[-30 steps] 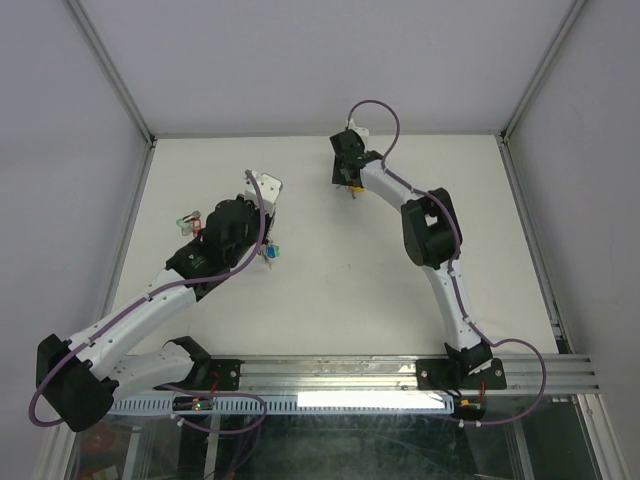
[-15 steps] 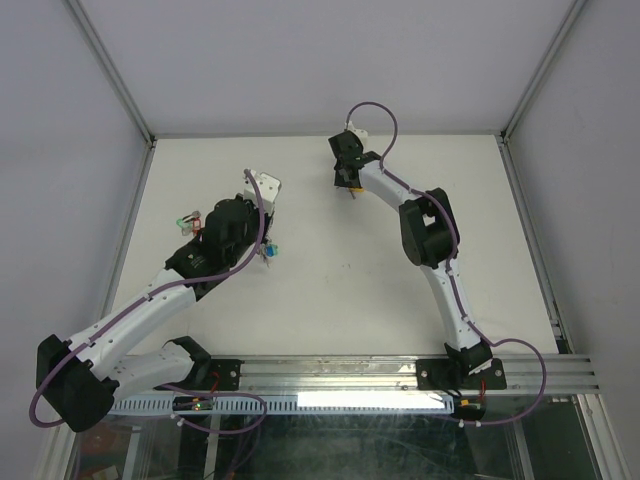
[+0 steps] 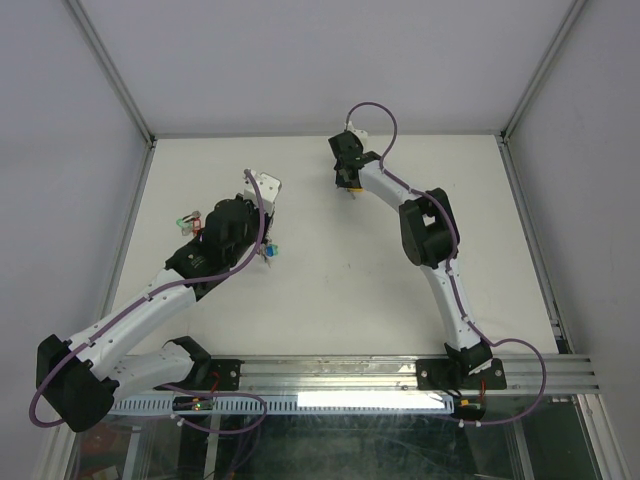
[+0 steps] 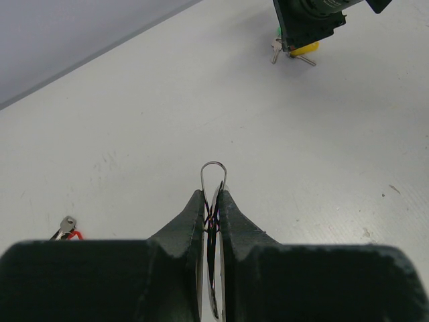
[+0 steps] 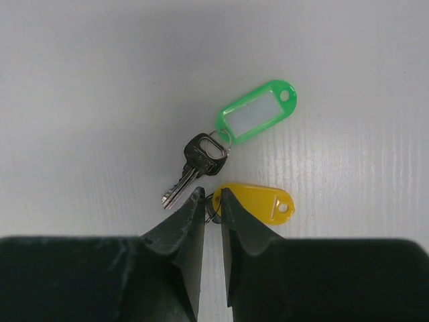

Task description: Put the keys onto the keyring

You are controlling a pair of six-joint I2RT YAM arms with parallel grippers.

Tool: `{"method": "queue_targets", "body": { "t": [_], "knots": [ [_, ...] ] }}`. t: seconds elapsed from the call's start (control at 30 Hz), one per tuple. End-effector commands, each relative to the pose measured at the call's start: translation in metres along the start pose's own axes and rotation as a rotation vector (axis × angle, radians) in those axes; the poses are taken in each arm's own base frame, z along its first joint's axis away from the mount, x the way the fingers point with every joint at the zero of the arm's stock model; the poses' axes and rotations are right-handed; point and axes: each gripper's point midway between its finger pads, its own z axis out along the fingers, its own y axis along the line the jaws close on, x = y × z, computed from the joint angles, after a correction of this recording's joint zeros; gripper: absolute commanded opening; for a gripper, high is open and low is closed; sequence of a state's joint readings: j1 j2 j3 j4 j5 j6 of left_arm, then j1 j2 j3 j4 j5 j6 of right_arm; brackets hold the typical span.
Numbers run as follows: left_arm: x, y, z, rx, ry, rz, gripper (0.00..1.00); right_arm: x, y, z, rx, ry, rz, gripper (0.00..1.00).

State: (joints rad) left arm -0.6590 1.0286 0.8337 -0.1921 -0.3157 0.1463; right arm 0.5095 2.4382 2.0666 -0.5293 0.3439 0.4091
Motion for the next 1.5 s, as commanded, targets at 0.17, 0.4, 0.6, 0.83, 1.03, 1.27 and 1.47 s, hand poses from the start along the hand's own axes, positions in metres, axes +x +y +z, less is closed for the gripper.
{"method": "queue_targets", "body": {
  "t": [0.17,0.4,0.6,0.83,1.03,1.27,1.47],
  "knots": [
    [-0.017,0.008,0.002,-0.031,-0.066,-0.019,0.00,-0.033,0.004,-0.030,-0.049,-0.088,-0.026,0.17],
    [-0.018,0.007,0.002,-0.028,-0.070,-0.019,0.00,-0.016,0.011,-0.069,-0.207,-0.063,-0.142,0.15],
    [-0.020,0.006,0.000,-0.018,-0.079,-0.024,0.00,0.019,0.007,-0.102,-0.304,0.005,-0.278,0.12],
    [-0.022,0.006,-0.003,-0.011,-0.088,-0.029,0.00,0.035,-0.008,-0.128,-0.260,0.002,-0.268,0.21],
    [-0.024,0.006,-0.004,-0.009,-0.093,-0.030,0.00,0.013,-0.001,-0.117,-0.187,-0.060,0.026,0.44],
    [-0.023,0.005,-0.005,-0.007,-0.094,-0.033,0.00,-0.012,0.016,-0.076,-0.089,-0.123,0.187,0.49],
    [-0.024,0.005,-0.006,-0.004,-0.099,-0.036,0.00,-0.011,0.013,-0.050,0.001,-0.118,0.174,0.40]
  ]
}}
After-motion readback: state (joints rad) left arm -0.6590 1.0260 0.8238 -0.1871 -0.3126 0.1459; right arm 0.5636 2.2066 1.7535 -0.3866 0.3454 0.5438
